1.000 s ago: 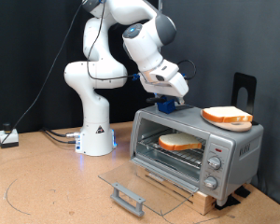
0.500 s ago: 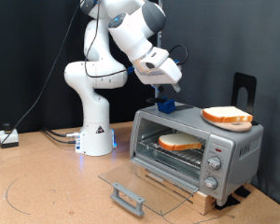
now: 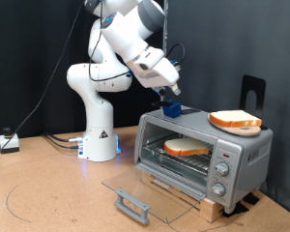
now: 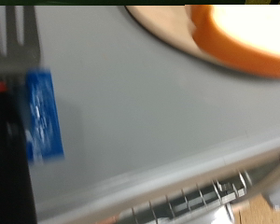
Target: Make a piece of toast with the oven
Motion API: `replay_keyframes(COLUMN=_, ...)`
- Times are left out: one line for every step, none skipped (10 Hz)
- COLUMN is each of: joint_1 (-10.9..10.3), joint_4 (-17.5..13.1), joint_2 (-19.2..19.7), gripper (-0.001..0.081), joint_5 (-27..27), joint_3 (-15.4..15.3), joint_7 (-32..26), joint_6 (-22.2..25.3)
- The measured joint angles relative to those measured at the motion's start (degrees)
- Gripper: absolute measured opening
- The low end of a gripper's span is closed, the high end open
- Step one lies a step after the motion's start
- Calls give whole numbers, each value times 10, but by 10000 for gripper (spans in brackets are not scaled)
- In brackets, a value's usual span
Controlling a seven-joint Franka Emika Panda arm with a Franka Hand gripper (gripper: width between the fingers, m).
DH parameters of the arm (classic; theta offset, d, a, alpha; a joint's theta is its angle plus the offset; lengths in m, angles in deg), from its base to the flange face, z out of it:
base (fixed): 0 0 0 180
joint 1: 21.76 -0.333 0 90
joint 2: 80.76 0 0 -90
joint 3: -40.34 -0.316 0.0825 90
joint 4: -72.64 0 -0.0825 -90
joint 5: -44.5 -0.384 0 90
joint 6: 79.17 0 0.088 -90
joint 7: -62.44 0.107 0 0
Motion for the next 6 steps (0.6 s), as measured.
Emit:
replay_keyframes(joint_1=17, joint_4=-4, joint_2=12, gripper=807, joint_5=10, joint_3=6, joint_7=0, joint_6=-5)
replay_keyframes(joint_1=36, joint_4=-8, joint_2=22, gripper=807, joint_5=17, joint_3=10, joint_7=2, joint_6=-12)
replay_keyframes(joint_1=54, joint_4=-12, joint_2=34, gripper=807, joint_5=24, joint_3=13, joint_7=2, joint_6=-17)
replay_keyframes(joint_1=68, joint_4=-18, joint_2=47, gripper=807, joint_5=37, joint_3=21, joint_7=0, joint_6=-16)
replay_keyframes(joint_1=79, joint_4=-28, joint_2=64, gripper=807, joint_5=53, joint_3=33, joint_7=-8, joint_6=-8)
replay_keyframes(joint_1=88, joint_4=-40, joint_2=81, gripper=807, joint_5=64, joint_3=48, joint_7=-23, joint_6=1)
